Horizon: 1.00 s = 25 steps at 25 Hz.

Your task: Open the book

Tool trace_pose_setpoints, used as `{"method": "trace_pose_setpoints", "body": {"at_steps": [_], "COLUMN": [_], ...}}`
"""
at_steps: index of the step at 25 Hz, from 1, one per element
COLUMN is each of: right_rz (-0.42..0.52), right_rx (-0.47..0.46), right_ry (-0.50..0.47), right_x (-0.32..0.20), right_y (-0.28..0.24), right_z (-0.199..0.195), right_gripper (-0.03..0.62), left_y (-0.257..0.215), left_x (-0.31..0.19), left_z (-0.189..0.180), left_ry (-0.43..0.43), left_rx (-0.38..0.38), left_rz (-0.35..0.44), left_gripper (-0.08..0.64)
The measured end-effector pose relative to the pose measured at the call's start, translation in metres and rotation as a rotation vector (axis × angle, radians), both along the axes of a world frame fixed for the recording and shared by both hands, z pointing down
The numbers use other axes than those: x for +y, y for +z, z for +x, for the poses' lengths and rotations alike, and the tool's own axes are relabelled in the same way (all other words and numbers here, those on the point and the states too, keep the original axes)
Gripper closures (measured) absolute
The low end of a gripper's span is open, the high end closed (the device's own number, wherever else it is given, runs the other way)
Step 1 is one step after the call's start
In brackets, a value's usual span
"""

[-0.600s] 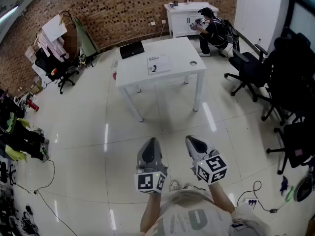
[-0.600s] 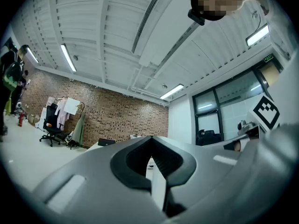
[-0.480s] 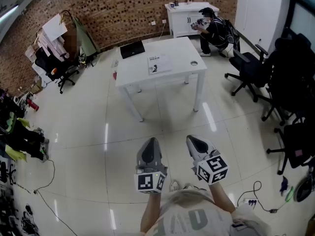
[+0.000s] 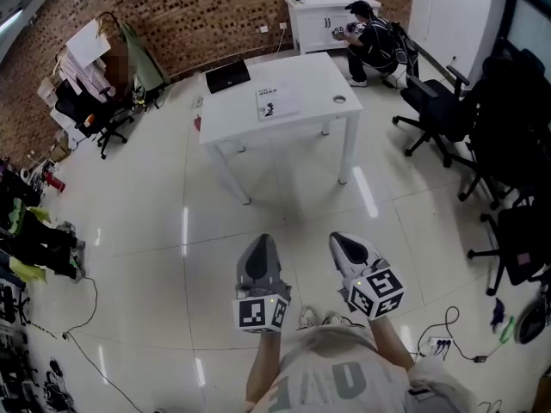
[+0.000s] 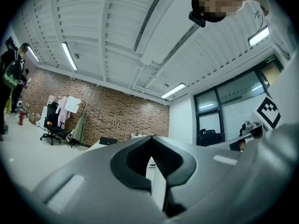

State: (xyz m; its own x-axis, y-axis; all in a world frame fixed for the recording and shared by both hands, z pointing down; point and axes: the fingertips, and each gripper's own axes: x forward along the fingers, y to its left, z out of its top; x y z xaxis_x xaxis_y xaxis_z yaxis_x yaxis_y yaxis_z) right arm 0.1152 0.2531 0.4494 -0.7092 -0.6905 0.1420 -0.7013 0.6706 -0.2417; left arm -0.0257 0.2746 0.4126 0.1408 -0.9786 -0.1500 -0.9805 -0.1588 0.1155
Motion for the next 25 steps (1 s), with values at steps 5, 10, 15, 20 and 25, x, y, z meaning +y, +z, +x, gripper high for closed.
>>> {"method": "trace_pose_setpoints", "body": {"at_steps": [5, 10, 15, 20, 25], "right_rz": [-0.011, -0.029, -0.062, -0.119, -0.137], "right_rx": [-0.020, -0.027, 0.001, -0.005, -0.009], "right_ry": [-0.006, -0.009, 0.003, 0.066, 0.090], "right_x": [-0.004, -0.016, -0.022, -0.043, -0.087], "right_y": [-0.002, 0.004, 0.017, 0.037, 0.047], "right_z": [-0.006, -0.022, -0.040, -0.033, -0.037], "right_gripper": [0.589, 0.589, 0.589, 0.589, 0.589], "left_y": [0.004, 0.012, 0.025, 0.037, 0.038], "left_x": [-0.004, -0.012, -0.012, -0.031, -0.071], "left_z": [-0.016, -0.046, -0.099, -0.129, -0.139], "left_ry": [-0.016, -0.044, -0.103, -0.131, -0.126], "left_rx": [0.014, 0.031, 0.040, 0.048, 0.029], "left_rz": [0.002, -0.003, -0.031, -0.060, -0.053], "left_gripper": [0.545, 0.545, 0.546, 0.546, 0.546]}}
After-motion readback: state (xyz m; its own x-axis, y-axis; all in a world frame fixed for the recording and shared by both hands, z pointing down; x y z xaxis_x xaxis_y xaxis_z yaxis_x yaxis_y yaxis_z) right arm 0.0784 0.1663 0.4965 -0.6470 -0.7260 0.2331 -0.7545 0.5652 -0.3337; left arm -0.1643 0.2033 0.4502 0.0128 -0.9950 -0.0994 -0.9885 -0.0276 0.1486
